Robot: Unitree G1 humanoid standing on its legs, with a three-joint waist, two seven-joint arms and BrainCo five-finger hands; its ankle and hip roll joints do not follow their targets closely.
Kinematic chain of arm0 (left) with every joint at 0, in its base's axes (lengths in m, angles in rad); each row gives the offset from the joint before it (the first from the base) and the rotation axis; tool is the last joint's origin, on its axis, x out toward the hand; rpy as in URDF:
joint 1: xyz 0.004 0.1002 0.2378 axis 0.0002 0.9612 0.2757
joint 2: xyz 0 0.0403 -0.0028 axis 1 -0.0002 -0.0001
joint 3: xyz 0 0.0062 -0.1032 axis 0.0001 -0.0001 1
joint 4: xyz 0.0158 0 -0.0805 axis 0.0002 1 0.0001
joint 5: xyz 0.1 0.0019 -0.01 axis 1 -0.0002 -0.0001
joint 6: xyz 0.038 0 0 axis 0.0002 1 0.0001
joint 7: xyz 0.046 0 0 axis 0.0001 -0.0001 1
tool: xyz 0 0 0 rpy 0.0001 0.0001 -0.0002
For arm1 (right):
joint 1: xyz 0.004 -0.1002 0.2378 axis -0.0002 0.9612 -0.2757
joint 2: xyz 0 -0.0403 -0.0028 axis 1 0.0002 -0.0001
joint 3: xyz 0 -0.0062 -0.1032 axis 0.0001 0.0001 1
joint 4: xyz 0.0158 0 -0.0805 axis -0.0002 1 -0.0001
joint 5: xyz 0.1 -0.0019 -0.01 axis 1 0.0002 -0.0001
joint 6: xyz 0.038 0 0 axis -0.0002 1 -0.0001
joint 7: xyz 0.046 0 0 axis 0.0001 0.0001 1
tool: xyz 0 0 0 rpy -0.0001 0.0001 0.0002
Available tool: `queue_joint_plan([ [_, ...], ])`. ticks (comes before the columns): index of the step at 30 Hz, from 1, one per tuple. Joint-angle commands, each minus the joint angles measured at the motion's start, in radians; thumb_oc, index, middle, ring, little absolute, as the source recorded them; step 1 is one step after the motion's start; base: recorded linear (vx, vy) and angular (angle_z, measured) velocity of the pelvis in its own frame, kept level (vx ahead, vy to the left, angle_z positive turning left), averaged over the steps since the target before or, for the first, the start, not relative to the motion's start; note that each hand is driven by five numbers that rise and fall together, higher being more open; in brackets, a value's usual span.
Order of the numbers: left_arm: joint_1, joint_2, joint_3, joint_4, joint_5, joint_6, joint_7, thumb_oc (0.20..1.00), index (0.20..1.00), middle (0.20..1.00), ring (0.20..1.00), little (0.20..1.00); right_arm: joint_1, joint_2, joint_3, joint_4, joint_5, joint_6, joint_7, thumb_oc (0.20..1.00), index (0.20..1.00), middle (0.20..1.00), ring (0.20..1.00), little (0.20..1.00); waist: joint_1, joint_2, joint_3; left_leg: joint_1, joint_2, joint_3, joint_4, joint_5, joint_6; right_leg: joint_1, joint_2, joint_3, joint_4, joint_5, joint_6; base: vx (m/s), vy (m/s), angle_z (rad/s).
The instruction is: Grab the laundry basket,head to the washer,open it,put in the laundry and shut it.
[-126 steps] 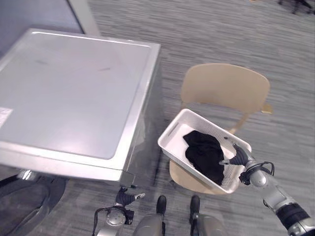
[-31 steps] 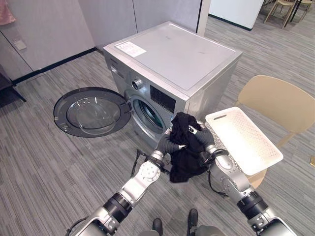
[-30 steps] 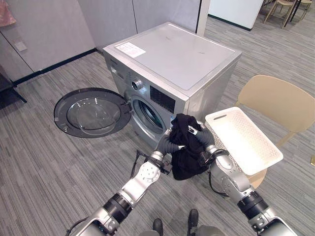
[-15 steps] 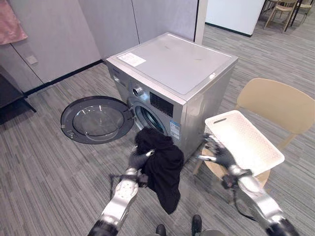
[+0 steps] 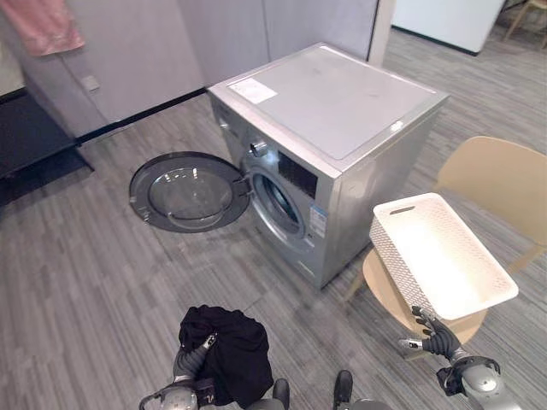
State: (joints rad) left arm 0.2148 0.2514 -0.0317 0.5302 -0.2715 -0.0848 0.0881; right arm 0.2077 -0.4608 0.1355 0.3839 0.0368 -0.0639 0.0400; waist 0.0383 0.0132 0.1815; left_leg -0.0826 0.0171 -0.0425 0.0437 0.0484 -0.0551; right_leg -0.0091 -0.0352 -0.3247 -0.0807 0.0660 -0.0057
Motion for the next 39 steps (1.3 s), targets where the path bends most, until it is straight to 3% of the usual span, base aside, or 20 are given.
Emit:
queue_joint_plan([
  [1, -0.051, 0.063, 0.046, -0.074, -0.015, -0.047, 0.024, 0.200, 0.200, 0.200, 0.200, 0.200, -0.097, 0.004, 0.020, -0.016, -0.050, -0.030, -0.052, 1.000, 1.000, 1.000, 1.000, 1.000, 0.023, -0.066, 0.041, -0.067, 0.039, 0.183, 0.037, -0.020, 0.005, 0.062, -0.055, 0.021, 0.071, -0.166, 0.065, 0.05, 0.047, 1.12],
  [6, -0.078, 0.059, 0.027, -0.055, 0.010, -0.047, 0.044, 0.200, 0.200, 0.200, 0.200, 0.200, -0.120, 0.016, 0.043, 0.008, -0.079, -0.014, -0.088, 1.000, 1.000, 1.000, 1.000, 1.000, 0.021, -0.070, 0.040, -0.113, 0.110, 0.331, -0.014, 0.025, -0.020, 0.109, -0.098, -0.100, 0.080, -0.195, 0.084, 0.17, 0.119, 1.18],
  [9, -0.068, 0.055, 0.024, -0.066, 0.014, -0.043, 0.036, 0.200, 0.200, 0.200, 0.200, 0.200, -0.123, 0.028, 0.052, 0.018, -0.096, -0.009, -0.086, 1.000, 1.000, 1.000, 1.000, 1.000, 0.022, -0.060, 0.028, -0.080, 0.121, 0.354, -0.050, 0.028, -0.016, 0.126, -0.106, -0.135, 0.101, -0.209, 0.092, 0.22, 0.199, 0.61],
  [12, -0.066, 0.065, 0.013, -0.071, 0.034, -0.036, 0.023, 0.200, 0.200, 0.200, 0.200, 0.200, -0.135, 0.048, 0.065, 0.008, -0.104, -0.006, -0.083, 1.000, 1.000, 1.000, 1.000, 1.000, 0.029, -0.082, 0.012, -0.088, 0.084, 0.332, -0.001, -0.011, 0.010, 0.152, -0.157, -0.141, 0.144, -0.207, 0.111, 0.28, 0.230, 0.40],
  [13, -0.069, 0.081, 0.010, -0.077, 0.044, -0.033, 0.020, 0.200, 0.200, 0.200, 0.200, 0.200, -0.146, 0.063, 0.078, 0.005, -0.103, -0.003, -0.082, 1.000, 1.000, 1.000, 1.000, 1.000, 0.039, -0.100, 0.019, -0.082, 0.058, 0.320, 0.023, -0.050, 0.037, 0.128, -0.195, -0.114, 0.221, -0.189, 0.122, 0.36, 0.331, 0.36],
  [15, -0.086, 0.109, 0.000, -0.083, 0.063, -0.030, 0.015, 0.200, 0.200, 0.200, 0.200, 0.200, -0.165, 0.073, 0.094, -0.005, -0.108, -0.004, -0.081, 1.000, 1.000, 1.000, 1.000, 1.000, 0.042, -0.113, 0.033, -0.072, 0.029, 0.303, 0.039, -0.082, 0.064, 0.086, -0.222, -0.071, 0.323, -0.152, 0.130, 0.26, 0.247, 0.20],
  [16, -0.097, 0.122, -0.004, -0.081, 0.074, -0.029, 0.019, 0.200, 0.200, 0.200, 0.200, 0.200, -0.174, 0.079, 0.100, -0.010, -0.107, -0.004, -0.083, 1.000, 1.000, 1.000, 1.000, 1.000, 0.037, -0.116, 0.039, -0.062, 0.016, 0.292, 0.037, -0.096, 0.078, 0.054, -0.220, -0.032, 0.373, -0.134, 0.134, 0.22, 0.205, 0.29],
  [18, -0.113, 0.132, -0.015, -0.091, 0.087, -0.030, 0.019, 0.200, 0.200, 0.200, 0.200, 0.200, -0.182, 0.087, 0.105, -0.026, -0.104, -0.006, -0.083, 1.000, 1.000, 1.000, 1.000, 1.000, 0.013, -0.106, 0.054, -0.024, -0.001, 0.272, 0.013, -0.112, 0.093, -0.048, -0.165, 0.074, 0.455, -0.148, 0.125, 0.18, 0.196, 0.46],
  [19, -0.125, 0.131, -0.022, -0.092, 0.085, -0.032, 0.018, 0.200, 0.200, 0.200, 0.200, 0.200, -0.190, 0.086, 0.107, -0.036, -0.097, -0.010, -0.084, 1.000, 1.000, 1.000, 1.000, 1.000, 0.001, -0.092, 0.067, -0.011, 0.004, 0.274, 0.001, -0.095, 0.098, -0.105, -0.120, 0.100, 0.458, -0.152, 0.104, 0.15, 0.133, 0.35],
  [21, -0.134, 0.125, -0.038, -0.091, 0.078, -0.033, 0.014, 0.200, 0.200, 0.200, 0.200, 0.200, -0.189, 0.082, 0.106, -0.041, -0.083, -0.011, -0.081, 1.000, 1.000, 1.000, 1.000, 1.000, -0.025, -0.085, 0.086, 0.034, -0.014, 0.249, -0.014, -0.110, 0.101, -0.171, -0.066, 0.138, 0.413, -0.149, 0.096, 0.22, 0.085, 0.20],
  [27, -0.151, 0.108, -0.058, -0.074, 0.085, -0.030, 0.002, 0.200, 0.200, 0.200, 0.200, 0.200, -0.172, 0.087, 0.101, -0.014, -0.079, -0.003, -0.080, 1.000, 1.000, 1.000, 1.000, 1.000, -0.060, -0.096, 0.103, 0.100, -0.049, 0.201, -0.010, -0.161, 0.102, -0.225, -0.046, 0.125, 0.223, -0.058, 0.119, 0.24, -0.029, 0.20],
  [28, -0.154, 0.106, -0.067, -0.072, 0.096, -0.030, 0.000, 0.200, 0.200, 0.200, 0.200, 0.200, -0.163, 0.092, 0.101, -0.001, -0.082, -0.005, -0.080, 1.000, 1.000, 1.000, 1.000, 1.000, -0.063, -0.104, 0.101, 0.115, -0.057, 0.197, -0.003, -0.175, 0.101, -0.250, -0.062, 0.079, 0.203, -0.032, 0.124, 0.23, -0.107, 0.31],
  [30, -0.142, 0.101, -0.075, -0.083, 0.114, -0.030, -0.018, 0.200, 0.200, 0.200, 0.200, 0.200, -0.148, 0.093, 0.097, 0.001, -0.084, -0.006, -0.077, 1.000, 1.000, 1.000, 1.000, 1.000, -0.066, -0.106, 0.090, 0.136, -0.062, 0.191, 0.012, -0.204, 0.097, -0.214, -0.072, 0.042, 0.179, -0.037, 0.118, 0.30, -0.145, 0.36],
  [33, -0.120, 0.085, -0.099, -0.088, 0.124, -0.024, -0.040, 0.200, 0.200, 0.200, 0.200, 0.200, -0.123, 0.083, 0.080, 0.019, -0.080, -0.013, -0.081, 1.000, 1.000, 1.000, 1.000, 1.000, -0.097, -0.105, 0.051, 0.134, -0.023, 0.209, 0.146, -0.248, 0.044, -0.135, -0.046, 0.083, 0.148, -0.053, 0.080, 0.36, -0.184, 0.47],
  [34, -0.120, 0.085, -0.099, -0.088, 0.124, -0.024, -0.040, 0.200, 0.200, 0.200, 0.200, 0.200, -0.123, 0.083, 0.080, 0.019, -0.080, -0.013, -0.081, 1.000, 1.000, 1.000, 1.000, 1.000, -0.097, -0.105, 0.051, 0.132, -0.022, 0.209, 0.151, -0.251, 0.044, -0.135, -0.045, 0.083, 0.148, -0.053, 0.080, 0.22, -0.164, 0.66],
  [35, -0.115, 0.076, -0.109, -0.092, 0.119, -0.022, -0.047, 0.200, 0.200, 0.200, 0.200, 0.200, -0.123, 0.071, 0.077, 0.013, -0.075, -0.013, -0.081, 1.000, 1.000, 1.000, 1.000, 1.000, -0.095, -0.105, 0.049, 0.092, 0.015, 0.220, 0.297, -0.211, 0.024, -0.089, -0.021, 0.103, 0.128, -0.071, 0.053, 0.17, -0.139, 0.36],
  [36, -0.118, 0.072, -0.118, -0.090, 0.120, -0.021, -0.048, 0.200, 0.200, 0.200, 0.200, 0.200, -0.123, 0.065, 0.075, 0.017, -0.071, -0.010, -0.081, 1.000, 1.000, 1.000, 1.000, 1.000, -0.092, -0.107, 0.054, 0.059, 0.029, 0.216, 0.349, -0.186, 0.021, -0.071, -0.013, 0.112, 0.122, -0.083, 0.041, 0.20, -0.156, 0.03],
  [39, -0.130, 0.069, -0.135, -0.096, 0.119, -0.018, -0.053, 0.200, 0.200, 0.200, 0.200, 0.200, -0.132, 0.055, 0.072, 0.026, -0.071, -0.007, -0.090, 1.000, 1.000, 1.000, 1.000, 1.000, -0.082, -0.122, 0.062, -0.024, 0.027, 0.195, 0.322, -0.188, 0.038, -0.036, -0.013, 0.141, 0.106, -0.105, 0.034, 0.12, -0.032, -0.69],
])
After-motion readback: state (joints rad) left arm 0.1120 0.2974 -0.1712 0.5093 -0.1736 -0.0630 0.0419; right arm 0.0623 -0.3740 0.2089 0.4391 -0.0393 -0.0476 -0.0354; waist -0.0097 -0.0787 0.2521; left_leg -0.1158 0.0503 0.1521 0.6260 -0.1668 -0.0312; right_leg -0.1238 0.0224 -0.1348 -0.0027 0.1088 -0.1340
